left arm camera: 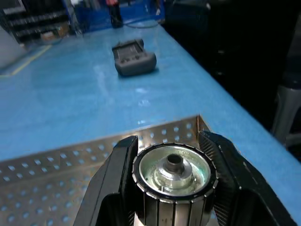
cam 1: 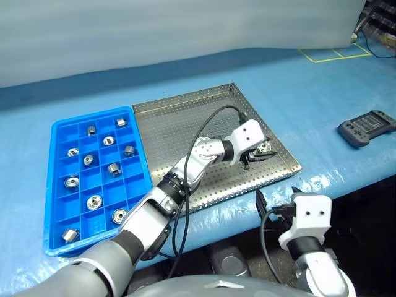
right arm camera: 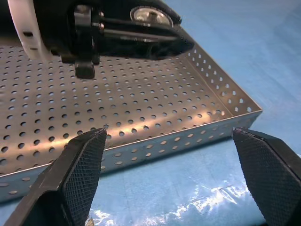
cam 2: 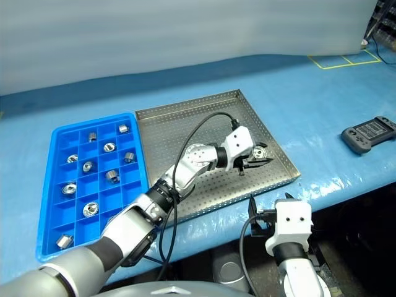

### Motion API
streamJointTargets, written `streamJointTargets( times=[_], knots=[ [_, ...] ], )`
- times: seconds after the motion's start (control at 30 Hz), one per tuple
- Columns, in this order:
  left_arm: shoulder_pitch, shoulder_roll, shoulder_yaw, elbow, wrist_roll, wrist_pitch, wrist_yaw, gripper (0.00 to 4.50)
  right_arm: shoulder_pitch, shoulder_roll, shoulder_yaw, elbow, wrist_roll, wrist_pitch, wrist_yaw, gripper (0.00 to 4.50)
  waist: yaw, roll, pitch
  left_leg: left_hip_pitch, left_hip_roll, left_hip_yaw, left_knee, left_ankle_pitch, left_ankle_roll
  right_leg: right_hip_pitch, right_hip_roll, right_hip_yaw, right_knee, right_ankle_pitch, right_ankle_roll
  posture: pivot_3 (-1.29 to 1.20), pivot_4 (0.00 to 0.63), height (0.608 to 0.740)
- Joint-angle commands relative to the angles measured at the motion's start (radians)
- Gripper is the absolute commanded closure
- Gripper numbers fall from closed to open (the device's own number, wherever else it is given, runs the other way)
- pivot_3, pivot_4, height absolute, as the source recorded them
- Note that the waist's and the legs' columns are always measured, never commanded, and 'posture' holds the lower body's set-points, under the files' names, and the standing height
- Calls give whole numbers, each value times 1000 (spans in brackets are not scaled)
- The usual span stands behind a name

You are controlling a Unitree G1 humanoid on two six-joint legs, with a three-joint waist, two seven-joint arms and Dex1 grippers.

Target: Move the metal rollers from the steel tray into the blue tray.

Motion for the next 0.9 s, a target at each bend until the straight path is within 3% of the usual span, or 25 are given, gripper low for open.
streamJointTargets(
  times=[0.03,0.33,0.5,0.73,0.9],
  knots=[
    [48,30,89,-392,-103,183,1,2759,-181,-41,-13,-16,45,119,83,0,31,1,2,-3,-1,1,1,0,0,-3,0,2,0,1,2,-148,150,740],
    [248,307,197,-784,-74,368,65,2759,-538,-103,48,114,98,250,238,0,181,3,1,2,0,1,1,1,0,-2,4,5,3,5,1,-3,150,740],
    [378,425,277,-899,-59,423,133,2759,-644,-105,99,181,104,256,294,0,271,2,1,-2,-2,0,1,0,1,-3,1,2,1,6,-1,70,150,740],
    [539,483,325,-1010,-53,514,200,2759,-714,-90,163,246,104,243,347,0,320,1,1,-3,-5,0,3,-1,3,-1,-2,0,-2,6,-1,125,150,740],
    [621,486,349,-1054,-64,560,238,2759,-718,-83,178,258,100,239,360,0,326,1,1,-2,-4,-1,3,0,2,-1,-2,-2,0,3,-6,133,150,740]
  ],
)
